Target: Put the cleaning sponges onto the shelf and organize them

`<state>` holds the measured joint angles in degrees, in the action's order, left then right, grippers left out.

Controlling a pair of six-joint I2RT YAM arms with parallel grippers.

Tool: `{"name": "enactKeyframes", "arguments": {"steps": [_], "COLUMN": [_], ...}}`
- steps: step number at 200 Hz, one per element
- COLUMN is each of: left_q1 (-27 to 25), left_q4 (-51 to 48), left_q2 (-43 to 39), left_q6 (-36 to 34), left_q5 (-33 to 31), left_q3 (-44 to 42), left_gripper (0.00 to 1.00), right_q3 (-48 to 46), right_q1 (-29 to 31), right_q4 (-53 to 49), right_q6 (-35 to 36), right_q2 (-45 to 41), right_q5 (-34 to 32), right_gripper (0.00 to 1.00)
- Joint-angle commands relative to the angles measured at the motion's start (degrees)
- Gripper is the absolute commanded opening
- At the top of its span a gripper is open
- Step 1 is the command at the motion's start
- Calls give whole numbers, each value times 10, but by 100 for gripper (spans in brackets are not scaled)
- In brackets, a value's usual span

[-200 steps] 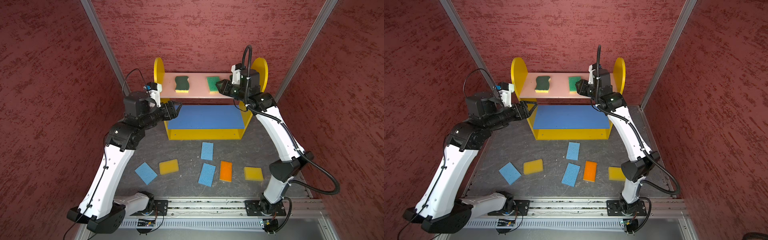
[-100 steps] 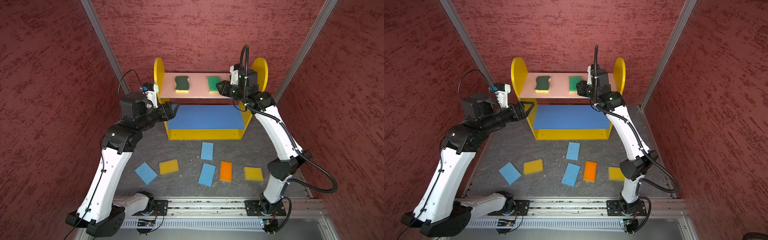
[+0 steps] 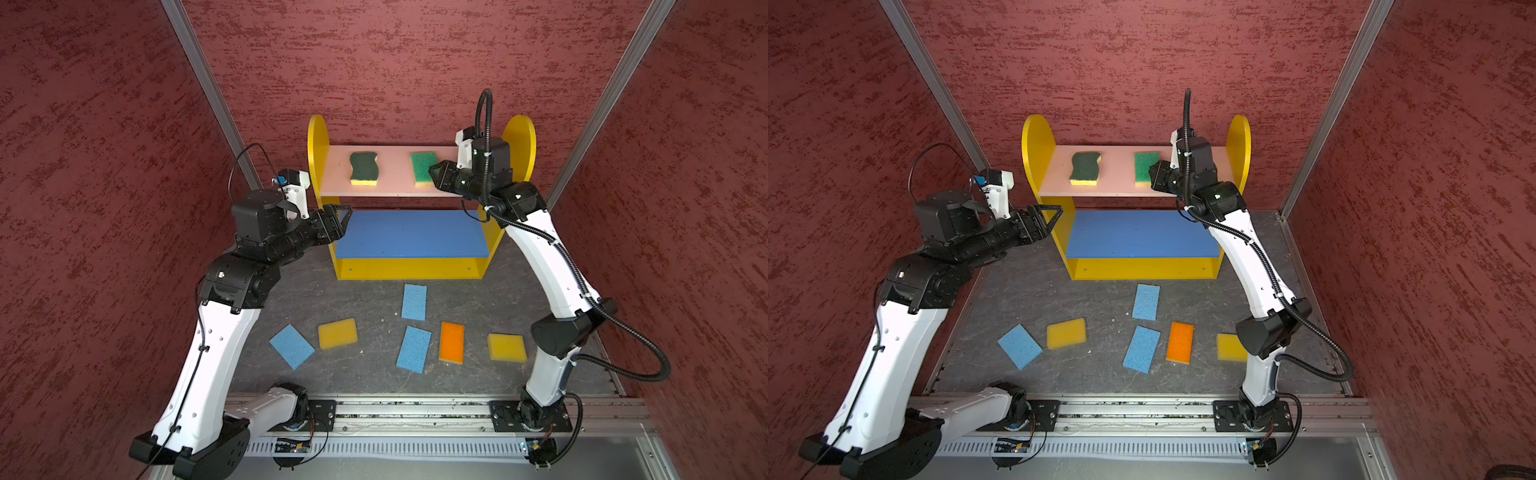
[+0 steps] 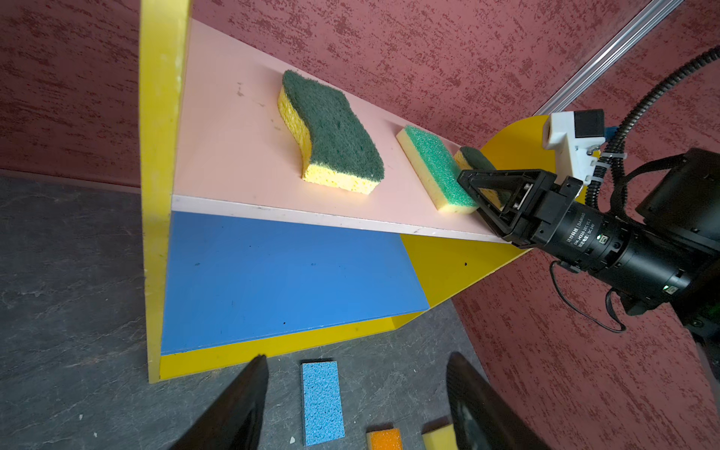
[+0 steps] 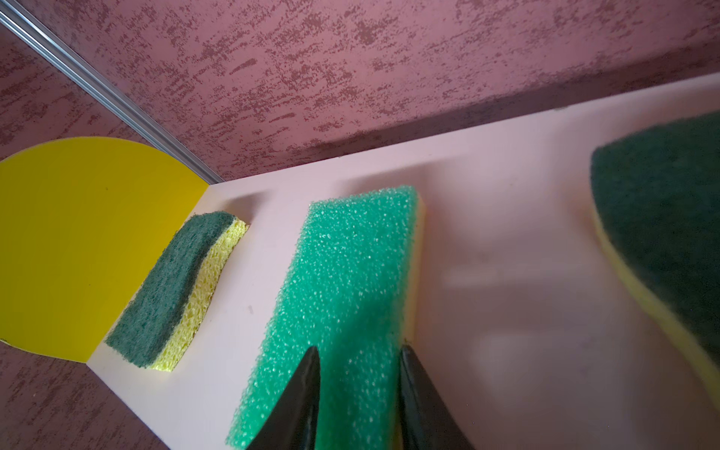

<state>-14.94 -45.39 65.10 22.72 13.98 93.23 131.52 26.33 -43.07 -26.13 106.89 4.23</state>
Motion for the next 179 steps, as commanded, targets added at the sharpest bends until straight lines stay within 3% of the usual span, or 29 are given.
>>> {"name": "enactKeyframes", "arguments": {"steps": [1, 58, 179], "left_q1": [7, 15, 21], "left_q4": [6, 8, 7], "left_q2": [-10, -18, -24], "left_q6": [6, 15, 23], "left_q5": [11, 21, 24], "left_q3": [-8, -23, -36], "left_gripper": [73, 73, 73], "right_q3": [10, 10, 10], "right_q1": [9, 9, 9], "right_q4": [-22, -21, -33], "right_q6": [5, -2, -4], "right_q2": [9, 7, 21], "right_q5": [-6, -13, -59], "right_gripper": [35, 40, 38]}}
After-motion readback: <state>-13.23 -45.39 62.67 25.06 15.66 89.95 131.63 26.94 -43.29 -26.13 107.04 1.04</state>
